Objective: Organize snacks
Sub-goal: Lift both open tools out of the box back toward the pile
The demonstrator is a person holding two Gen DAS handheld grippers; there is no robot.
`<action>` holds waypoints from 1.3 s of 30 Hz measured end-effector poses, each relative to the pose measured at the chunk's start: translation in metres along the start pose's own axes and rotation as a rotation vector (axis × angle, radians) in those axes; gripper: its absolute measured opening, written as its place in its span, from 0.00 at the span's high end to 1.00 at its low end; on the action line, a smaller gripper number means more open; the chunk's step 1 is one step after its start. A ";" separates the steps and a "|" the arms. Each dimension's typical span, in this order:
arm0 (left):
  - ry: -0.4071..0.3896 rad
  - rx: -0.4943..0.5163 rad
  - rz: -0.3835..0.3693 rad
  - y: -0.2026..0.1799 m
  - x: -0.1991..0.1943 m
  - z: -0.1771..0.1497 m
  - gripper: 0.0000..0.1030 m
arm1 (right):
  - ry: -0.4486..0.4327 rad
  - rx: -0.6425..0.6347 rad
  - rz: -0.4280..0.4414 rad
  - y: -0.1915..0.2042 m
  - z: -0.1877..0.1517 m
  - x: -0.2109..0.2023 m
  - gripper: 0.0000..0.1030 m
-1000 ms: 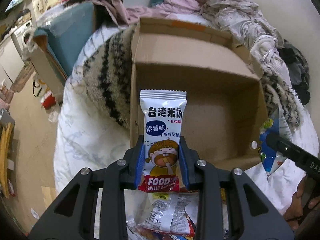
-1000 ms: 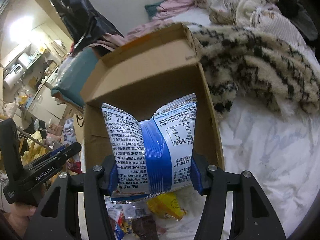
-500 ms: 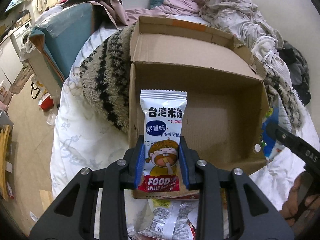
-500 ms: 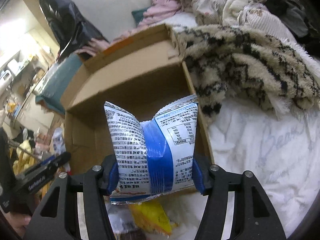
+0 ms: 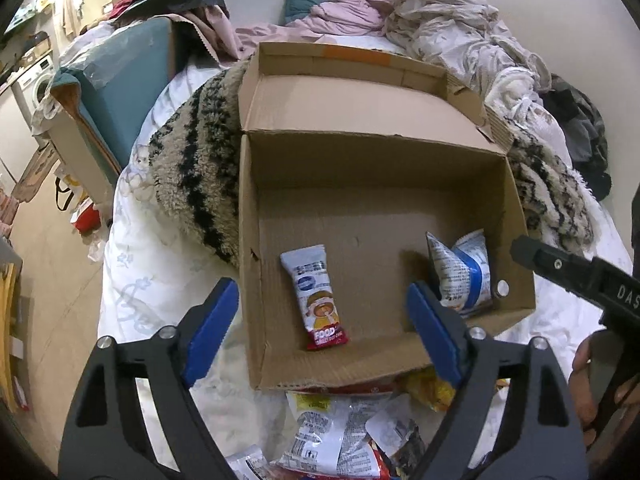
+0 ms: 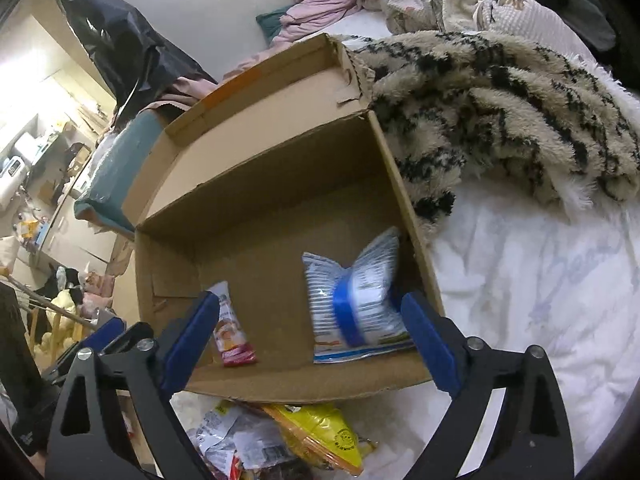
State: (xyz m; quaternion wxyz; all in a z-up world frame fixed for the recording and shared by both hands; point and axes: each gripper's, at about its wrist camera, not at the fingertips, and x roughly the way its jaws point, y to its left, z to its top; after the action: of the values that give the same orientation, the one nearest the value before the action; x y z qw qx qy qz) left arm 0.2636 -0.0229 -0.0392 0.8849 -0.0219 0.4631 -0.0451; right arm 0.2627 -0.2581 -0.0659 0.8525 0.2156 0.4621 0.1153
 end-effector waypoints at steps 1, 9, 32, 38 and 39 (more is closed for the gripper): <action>0.000 -0.003 -0.001 0.001 -0.001 -0.001 0.19 | -0.002 -0.008 0.006 0.002 0.000 -0.001 0.08; 0.005 -0.061 -0.002 0.018 -0.012 -0.007 0.19 | -0.013 -0.034 0.022 0.010 -0.003 -0.014 0.08; -0.047 -0.083 -0.011 0.029 -0.098 -0.067 0.02 | -0.010 -0.009 0.022 0.007 -0.078 -0.095 0.08; 0.023 -0.110 0.008 0.036 -0.097 -0.090 0.02 | -0.044 -0.076 -0.088 0.007 -0.100 -0.103 0.07; 0.035 -0.111 0.009 0.037 -0.096 -0.092 0.02 | -0.036 -0.084 -0.101 0.007 -0.102 -0.102 0.07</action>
State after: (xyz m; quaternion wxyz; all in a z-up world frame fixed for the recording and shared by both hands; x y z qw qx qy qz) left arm 0.1353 0.0235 -0.0160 0.8744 -0.0682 0.4802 -0.0155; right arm 0.1215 -0.2659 -0.0366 0.8737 0.1578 0.4517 0.0876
